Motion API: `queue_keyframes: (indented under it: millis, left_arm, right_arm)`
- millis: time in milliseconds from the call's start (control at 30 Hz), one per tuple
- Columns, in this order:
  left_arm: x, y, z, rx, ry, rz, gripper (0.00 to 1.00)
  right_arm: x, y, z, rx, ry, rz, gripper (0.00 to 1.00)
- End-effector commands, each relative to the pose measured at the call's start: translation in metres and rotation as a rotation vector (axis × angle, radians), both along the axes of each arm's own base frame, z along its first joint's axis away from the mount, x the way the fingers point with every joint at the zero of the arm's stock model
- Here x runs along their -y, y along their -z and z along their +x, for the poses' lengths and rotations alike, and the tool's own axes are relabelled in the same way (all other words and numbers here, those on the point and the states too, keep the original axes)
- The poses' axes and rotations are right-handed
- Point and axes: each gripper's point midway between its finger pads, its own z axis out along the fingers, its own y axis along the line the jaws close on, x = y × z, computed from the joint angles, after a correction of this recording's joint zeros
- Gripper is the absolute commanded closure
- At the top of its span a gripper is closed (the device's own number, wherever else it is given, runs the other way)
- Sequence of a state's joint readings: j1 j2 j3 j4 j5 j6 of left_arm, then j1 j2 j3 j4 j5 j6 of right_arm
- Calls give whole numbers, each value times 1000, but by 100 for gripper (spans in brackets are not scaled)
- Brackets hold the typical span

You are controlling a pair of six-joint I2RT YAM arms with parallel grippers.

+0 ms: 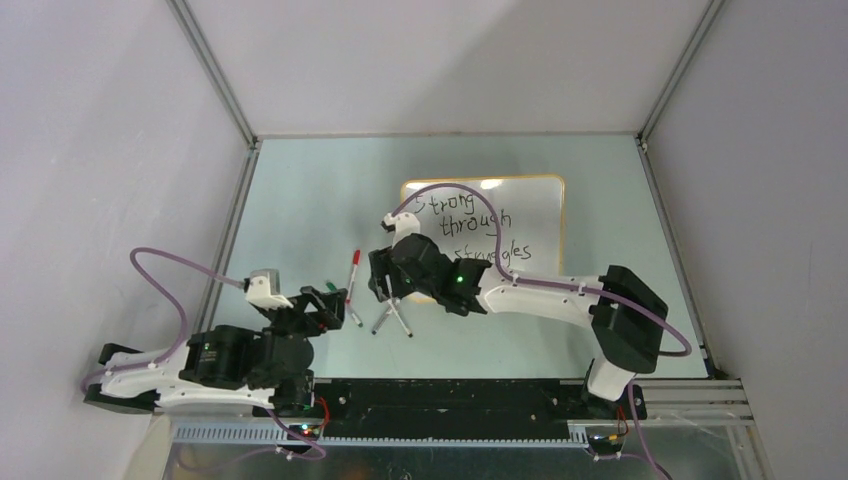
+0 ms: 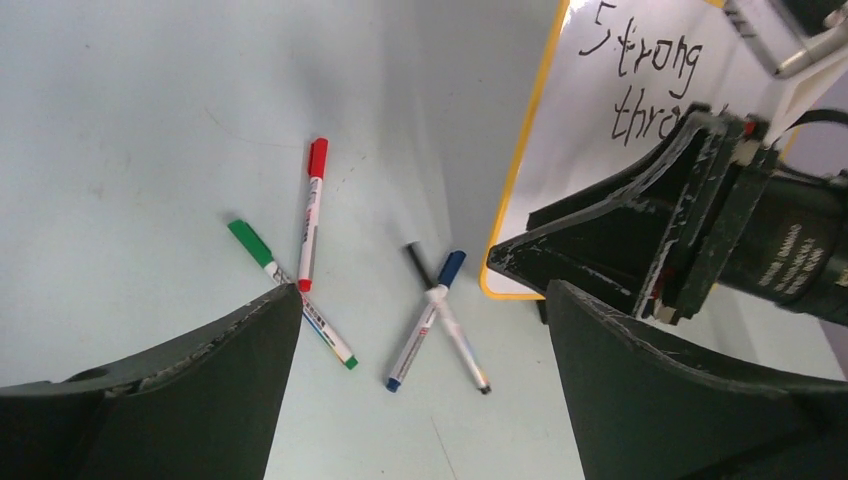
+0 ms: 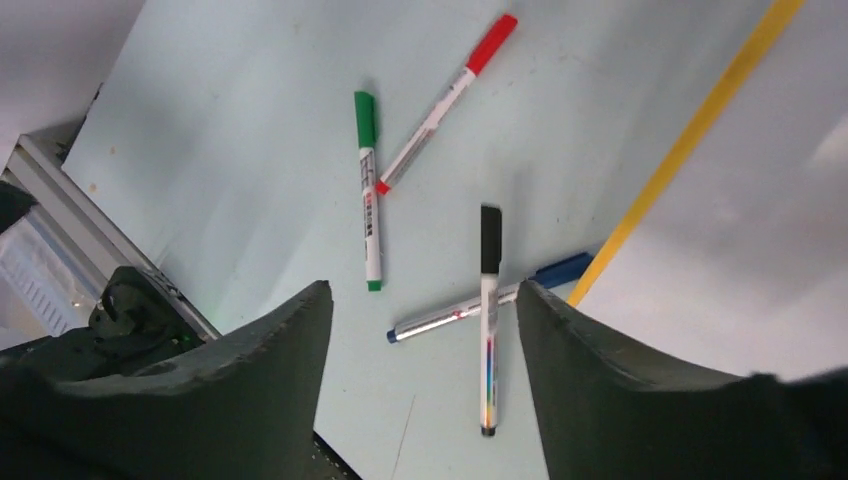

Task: Write a sentence on the whiteboard
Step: Put down the whiteboard marker at the center of the board, then reset both arms

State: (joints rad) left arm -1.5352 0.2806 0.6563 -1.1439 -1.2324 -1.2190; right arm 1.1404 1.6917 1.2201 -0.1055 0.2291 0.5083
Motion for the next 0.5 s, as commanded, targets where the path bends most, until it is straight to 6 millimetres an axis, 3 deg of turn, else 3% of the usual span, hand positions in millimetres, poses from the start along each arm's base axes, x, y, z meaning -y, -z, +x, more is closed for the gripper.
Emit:
queue_keyframes:
  millis: [0, 33, 100, 133, 200, 233, 267, 300, 333, 367, 400, 433, 467]
  left_arm:
    - [-3, -4, 7, 62, -44, 9, 1]
    - [-3, 2, 8, 78, -39, 54, 1]
    - [2, 8, 9, 109, -26, 93, 0]
    - [10, 3, 11, 122, -26, 49, 1]
    - [12, 5, 15, 159, -21, 113, 1]
    - [21, 4, 15, 164, -2, 62, 1]
    - [13, 5, 22, 174, -41, 104, 1]
    - [24, 5, 24, 175, 3, 63, 0]
    - [13, 6, 33, 178, -55, 80, 0]
    - [25, 5, 35, 179, -6, 52, 1]
    - [18, 5, 44, 178, -48, 55, 1]
    - [31, 4, 47, 171, -1, 49, 1]
    - [25, 3, 56, 162, -34, 56, 1]
  right_arm:
    - [-9, -65, 19, 101, 47, 137, 24]
    - [-1, -64, 20, 102, 56, 108, 24]
    - [26, -82, 24, 137, 104, 99, 22]
    - [37, -85, 27, 149, 131, 90, 23]
    - [77, -90, 39, 152, 198, 70, 24]
    - [96, -99, 38, 162, 220, 87, 25]
    - [119, -99, 47, 162, 272, 71, 26]
    - [140, -106, 45, 177, 299, 82, 26]
    - [164, -108, 53, 185, 351, 74, 26]
    - [185, -115, 49, 208, 374, 87, 27]
    - [209, -114, 56, 212, 429, 70, 27]
    - [230, -121, 53, 237, 457, 77, 26]
    - [255, -117, 56, 236, 511, 38, 26]
